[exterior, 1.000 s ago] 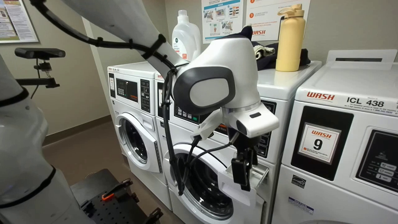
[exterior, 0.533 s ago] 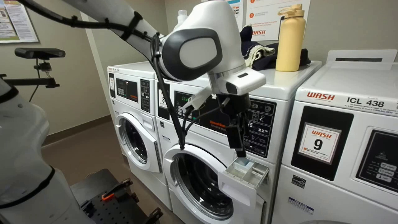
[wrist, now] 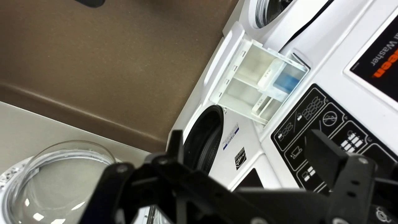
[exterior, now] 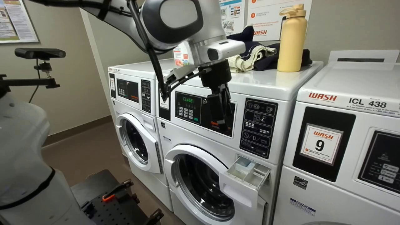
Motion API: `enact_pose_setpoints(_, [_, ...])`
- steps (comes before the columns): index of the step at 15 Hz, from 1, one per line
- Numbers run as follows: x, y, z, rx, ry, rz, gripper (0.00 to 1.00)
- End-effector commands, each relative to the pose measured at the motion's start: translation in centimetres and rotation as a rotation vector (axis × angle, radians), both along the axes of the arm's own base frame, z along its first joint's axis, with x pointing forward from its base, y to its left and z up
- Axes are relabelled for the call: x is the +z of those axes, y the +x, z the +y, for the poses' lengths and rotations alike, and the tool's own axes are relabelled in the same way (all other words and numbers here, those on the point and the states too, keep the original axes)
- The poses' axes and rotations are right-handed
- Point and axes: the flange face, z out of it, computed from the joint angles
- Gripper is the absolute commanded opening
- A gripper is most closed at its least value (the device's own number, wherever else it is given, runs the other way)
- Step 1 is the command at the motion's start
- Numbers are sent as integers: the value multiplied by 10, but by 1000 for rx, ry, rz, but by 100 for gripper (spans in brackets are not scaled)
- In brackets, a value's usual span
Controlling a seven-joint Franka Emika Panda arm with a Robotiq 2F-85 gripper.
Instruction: Open the detergent tray on the second washing machine
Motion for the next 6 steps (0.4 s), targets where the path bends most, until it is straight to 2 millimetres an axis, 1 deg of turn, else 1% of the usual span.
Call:
enact_pose_setpoints(1, [26, -7, 20, 69, -18, 22, 100])
enact_pose_setpoints(3, [34, -7, 29, 100, -27, 25, 100])
enact_pose_setpoints(6, [40, -7, 36, 123, -36, 31, 100])
